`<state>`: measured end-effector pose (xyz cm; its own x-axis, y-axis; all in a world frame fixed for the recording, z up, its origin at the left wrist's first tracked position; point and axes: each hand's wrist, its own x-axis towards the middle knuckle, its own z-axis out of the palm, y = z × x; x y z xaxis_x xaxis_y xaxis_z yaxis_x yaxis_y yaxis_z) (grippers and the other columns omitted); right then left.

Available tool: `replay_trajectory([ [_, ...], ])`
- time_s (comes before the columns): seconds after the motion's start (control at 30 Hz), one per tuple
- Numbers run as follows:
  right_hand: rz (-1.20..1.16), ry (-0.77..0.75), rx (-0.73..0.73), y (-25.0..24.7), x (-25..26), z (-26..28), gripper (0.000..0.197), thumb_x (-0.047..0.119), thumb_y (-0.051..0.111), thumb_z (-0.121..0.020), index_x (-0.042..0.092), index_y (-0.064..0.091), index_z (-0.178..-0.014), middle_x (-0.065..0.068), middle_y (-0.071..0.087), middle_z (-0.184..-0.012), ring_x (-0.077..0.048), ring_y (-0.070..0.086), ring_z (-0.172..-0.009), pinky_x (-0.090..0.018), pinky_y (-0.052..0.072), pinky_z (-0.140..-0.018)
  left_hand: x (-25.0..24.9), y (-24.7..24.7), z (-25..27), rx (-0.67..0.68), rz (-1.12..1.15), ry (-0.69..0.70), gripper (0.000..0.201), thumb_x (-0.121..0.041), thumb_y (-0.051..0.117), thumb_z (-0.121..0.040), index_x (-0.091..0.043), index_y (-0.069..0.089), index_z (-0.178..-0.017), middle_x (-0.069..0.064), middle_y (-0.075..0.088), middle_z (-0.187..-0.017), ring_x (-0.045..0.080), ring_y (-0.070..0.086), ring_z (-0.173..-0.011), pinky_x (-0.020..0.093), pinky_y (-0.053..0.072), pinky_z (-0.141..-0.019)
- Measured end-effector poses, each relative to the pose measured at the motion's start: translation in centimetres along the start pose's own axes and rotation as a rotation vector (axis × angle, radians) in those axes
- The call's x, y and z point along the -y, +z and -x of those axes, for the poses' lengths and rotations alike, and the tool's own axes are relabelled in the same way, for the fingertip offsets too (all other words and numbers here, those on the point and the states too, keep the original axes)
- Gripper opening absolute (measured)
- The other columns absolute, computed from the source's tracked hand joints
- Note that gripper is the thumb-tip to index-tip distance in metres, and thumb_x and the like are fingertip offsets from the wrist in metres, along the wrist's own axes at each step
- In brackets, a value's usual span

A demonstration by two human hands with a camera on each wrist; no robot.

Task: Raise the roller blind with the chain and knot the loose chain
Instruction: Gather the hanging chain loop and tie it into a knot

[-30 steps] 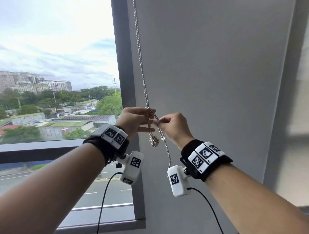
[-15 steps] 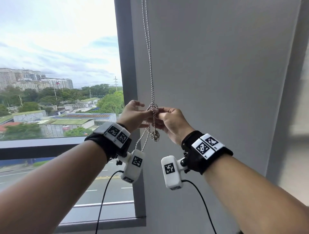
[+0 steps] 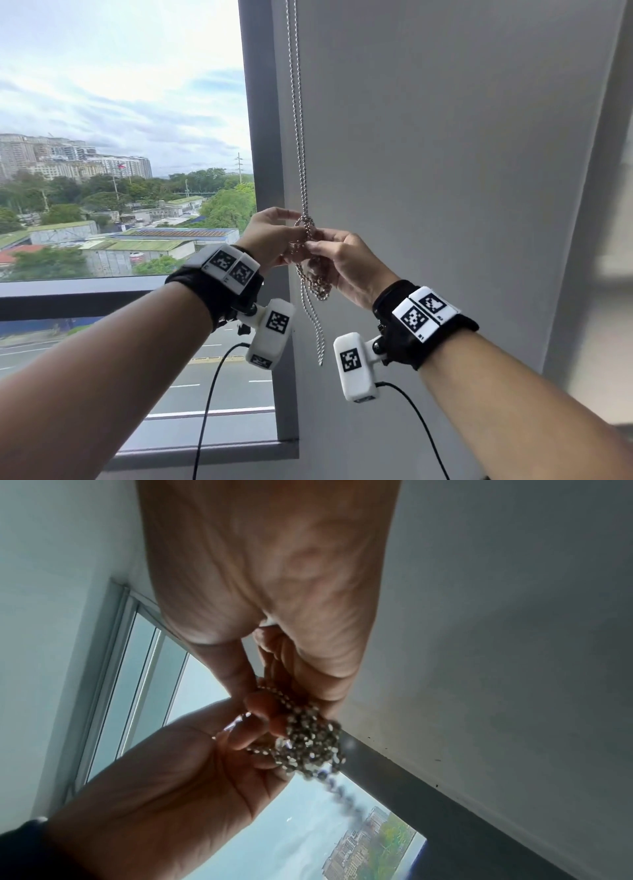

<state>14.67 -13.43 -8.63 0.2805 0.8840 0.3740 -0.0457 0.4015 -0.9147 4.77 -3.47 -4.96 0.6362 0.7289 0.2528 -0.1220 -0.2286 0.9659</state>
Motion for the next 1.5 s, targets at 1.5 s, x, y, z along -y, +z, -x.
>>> replay_trajectory([
  [1.5,0.316,-0.034,-0.240,0.5,-4.4,-1.2,0.037,0.026,0.044,-0.103,0.013,0.062,-0.074,-0.003,0.047,-0.062,-0.013,0.044,-0.054,-0.023,0.041,-0.052,10.0,-1.7,3.0,0.286,0.278,-0.167,0.034,-0.022,0.069,-0.076,0.000,0.061,-0.100,0.008,0.049,-0.062,0.023,0.058,-0.059,0.034,0.054,-0.068],
])
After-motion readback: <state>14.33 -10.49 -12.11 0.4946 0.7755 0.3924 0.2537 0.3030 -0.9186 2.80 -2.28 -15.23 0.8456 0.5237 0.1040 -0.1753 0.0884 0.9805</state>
